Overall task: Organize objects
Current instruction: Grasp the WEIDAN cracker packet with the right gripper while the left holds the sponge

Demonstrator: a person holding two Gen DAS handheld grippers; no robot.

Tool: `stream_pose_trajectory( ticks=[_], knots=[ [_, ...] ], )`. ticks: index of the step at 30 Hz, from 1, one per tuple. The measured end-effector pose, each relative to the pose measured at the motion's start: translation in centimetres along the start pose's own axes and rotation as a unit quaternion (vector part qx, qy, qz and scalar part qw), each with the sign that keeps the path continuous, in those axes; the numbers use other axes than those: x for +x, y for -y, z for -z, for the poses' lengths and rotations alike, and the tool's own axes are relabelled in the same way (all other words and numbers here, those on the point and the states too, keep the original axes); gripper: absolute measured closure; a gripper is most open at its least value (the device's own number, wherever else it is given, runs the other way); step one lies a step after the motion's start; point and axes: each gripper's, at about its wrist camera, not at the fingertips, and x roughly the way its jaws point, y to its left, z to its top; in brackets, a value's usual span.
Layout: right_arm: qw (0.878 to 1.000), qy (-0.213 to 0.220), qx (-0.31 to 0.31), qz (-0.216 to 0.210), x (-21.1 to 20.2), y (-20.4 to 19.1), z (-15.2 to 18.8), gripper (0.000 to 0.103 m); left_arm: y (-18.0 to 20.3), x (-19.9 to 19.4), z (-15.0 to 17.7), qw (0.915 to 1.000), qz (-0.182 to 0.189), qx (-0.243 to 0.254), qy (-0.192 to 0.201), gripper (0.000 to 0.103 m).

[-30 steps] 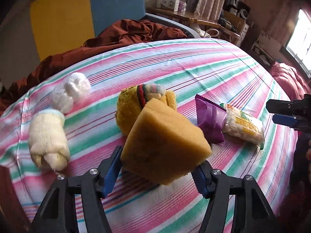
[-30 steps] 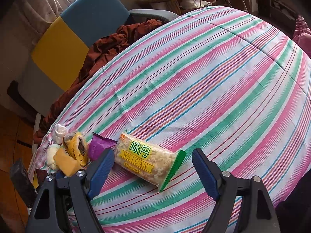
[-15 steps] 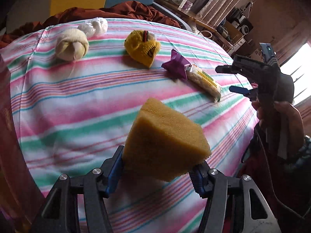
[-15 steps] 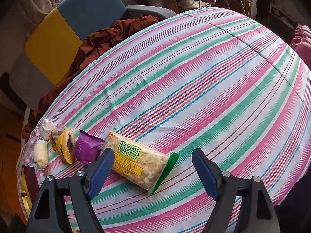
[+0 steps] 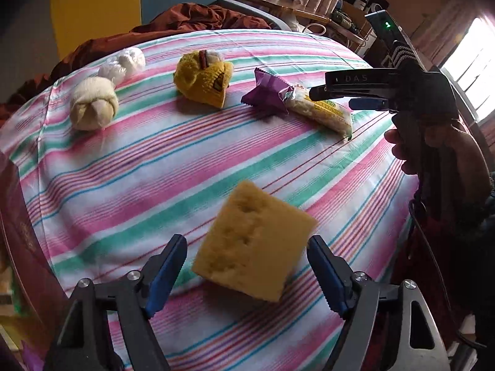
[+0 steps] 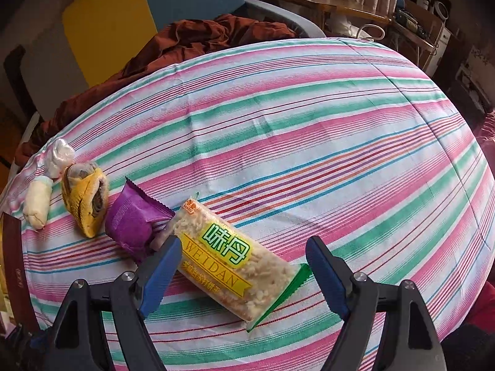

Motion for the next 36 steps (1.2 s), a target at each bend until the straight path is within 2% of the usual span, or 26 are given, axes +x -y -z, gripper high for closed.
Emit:
stream_pose_trajectory(
  ticks=[5, 10, 15, 18, 28, 31, 33, 35, 36],
  knots=[
    [1.000, -0.015, -0.021, 0.001, 0.7, -0.8, 0.1, 0.019, 0.3, 1.6, 0.4, 0.9997, -0.011, 0.020, 0.007, 0.019],
    [0.999, -0.022, -0.024, -0.004, 0.8, -0.9, 0.1, 0.019, 0.9, 1.9, 1.3, 0.9974, -0.038, 0.053, 0.028, 0.018],
    [0.997, -0.055, -0.052, 0.003, 1.4, -1.6, 1.0, 0.019, 0.7, 2.1, 1.5, 0.9971, -0.038, 0.056, 0.035, 0.015],
    [0.995, -0.055, -0.077, 0.016, 1.5, -2.3, 1.3, 0.019, 0.3, 2.1, 1.6, 0.9972, -0.030, 0.055, 0.040, 0.013],
    [0.996, -0.055, -0.074, 0.014, 1.4, -1.9, 1.3, 0.021, -0.8, 2.0, 0.5, 0.9994, 0.000, 0.027, 0.023, 0.005],
    [0.996, -0.053, -0.076, 0.014, 1.2, -1.8, 1.5, 0.030, -0.3, 2.0, 0.6, 0.9994, -0.001, 0.026, 0.020, 0.001],
    [0.996, -0.049, -0.080, 0.009, 0.8, -1.9, 1.6, 0.047, 0.3, 2.3, 1.1, 0.9991, -0.014, 0.034, 0.019, 0.001],
    [0.995, -0.050, -0.086, 0.009, 0.6, -2.1, 1.9, 0.049, 0.6, 2.5, 1.3, 0.9986, -0.028, 0.041, 0.020, 0.004],
    [0.994, -0.051, -0.092, 0.009, 0.5, -2.3, 2.0, 0.050, 0.6, 2.4, 1.4, 0.9982, -0.037, 0.042, 0.022, 0.009]
  ],
)
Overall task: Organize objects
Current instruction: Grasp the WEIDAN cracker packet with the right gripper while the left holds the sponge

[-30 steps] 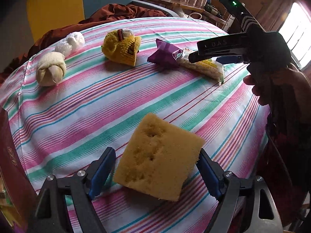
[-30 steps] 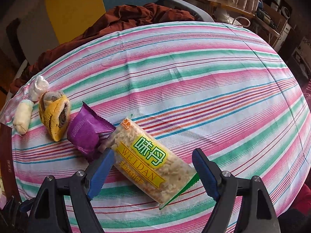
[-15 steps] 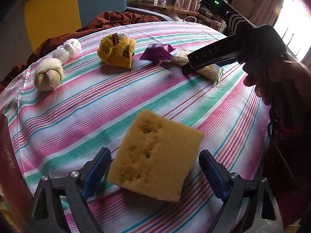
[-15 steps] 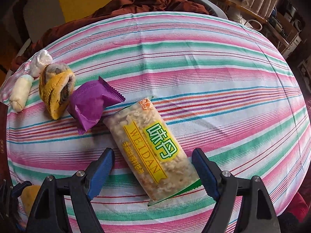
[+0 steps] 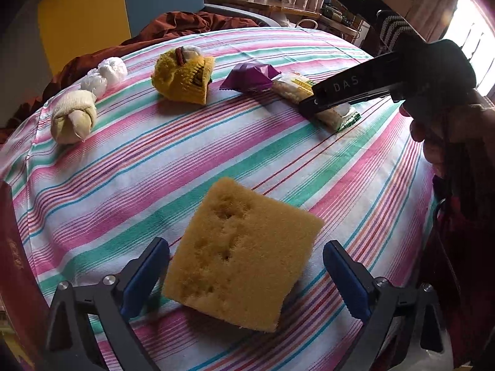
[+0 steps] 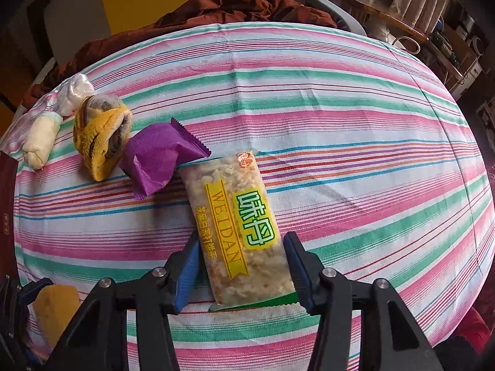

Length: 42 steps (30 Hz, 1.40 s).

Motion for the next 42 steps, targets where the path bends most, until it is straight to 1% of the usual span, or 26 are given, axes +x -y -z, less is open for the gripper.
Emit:
stream_pose_trajectory(
  ticks=[1, 2, 4, 6, 9, 14, 17, 20, 25, 31, 36, 42],
  knots=[
    [1.000, -0.001, -0.005, 0.000, -0.1, -0.1, 0.1, 0.050, 0.0, -0.1, 0.1, 1.0000, -0.009, 0.002, 0.002, 0.012],
    [1.000, -0.002, -0.008, -0.002, -0.2, -0.1, 0.3, 0.050, -0.1, -0.3, 0.2, 0.9999, -0.015, 0.003, 0.004, 0.018],
    [1.000, -0.007, -0.015, -0.010, -0.4, -0.4, 0.7, 0.050, -0.4, -0.7, 0.5, 0.9996, -0.025, -0.004, 0.010, 0.025],
    [0.999, -0.014, -0.033, -0.019, -0.5, -1.1, 1.2, 0.050, -0.8, -1.2, 0.8, 0.9993, -0.030, -0.013, 0.016, 0.036],
    [0.998, -0.015, -0.059, -0.028, -1.1, -2.1, 2.2, 0.050, -1.1, -1.6, 1.4, 0.9989, -0.035, -0.020, 0.024, 0.043],
    [0.993, -0.015, -0.104, -0.055, -1.7, -3.9, 3.7, 0.050, -0.4, -2.5, 3.4, 0.9982, -0.044, -0.018, 0.035, 0.044],
    [0.989, -0.009, -0.140, -0.050, -1.8, -5.9, 4.7, 0.050, 0.2, -2.8, 3.9, 0.9980, -0.043, -0.026, 0.039, 0.044],
    [0.987, -0.005, -0.155, -0.044, -2.1, -5.8, 5.3, 0.050, 0.5, -2.7, 4.3, 0.9976, -0.043, -0.036, 0.040, 0.044],
    [0.986, 0.000, -0.160, -0.041, -2.2, -5.7, 5.6, 0.050, 0.2, -4.4, 5.3, 0.9963, -0.047, -0.048, 0.054, 0.044],
    [0.985, 0.008, -0.166, -0.036, -2.3, -5.5, 6.0, 0.050, 0.6, -7.1, 5.2, 0.9933, -0.050, -0.049, 0.091, 0.044],
    [0.985, 0.012, -0.168, -0.035, -2.5, -5.3, 6.3, 0.050, 0.7, -9.9, 5.3, 0.9897, -0.061, -0.047, 0.120, 0.044],
    [0.984, 0.016, -0.172, -0.031, -2.7, -5.8, 6.1, 0.050, -0.2, -13.1, 5.6, 0.9832, -0.085, -0.058, 0.151, 0.043]
  ],
)
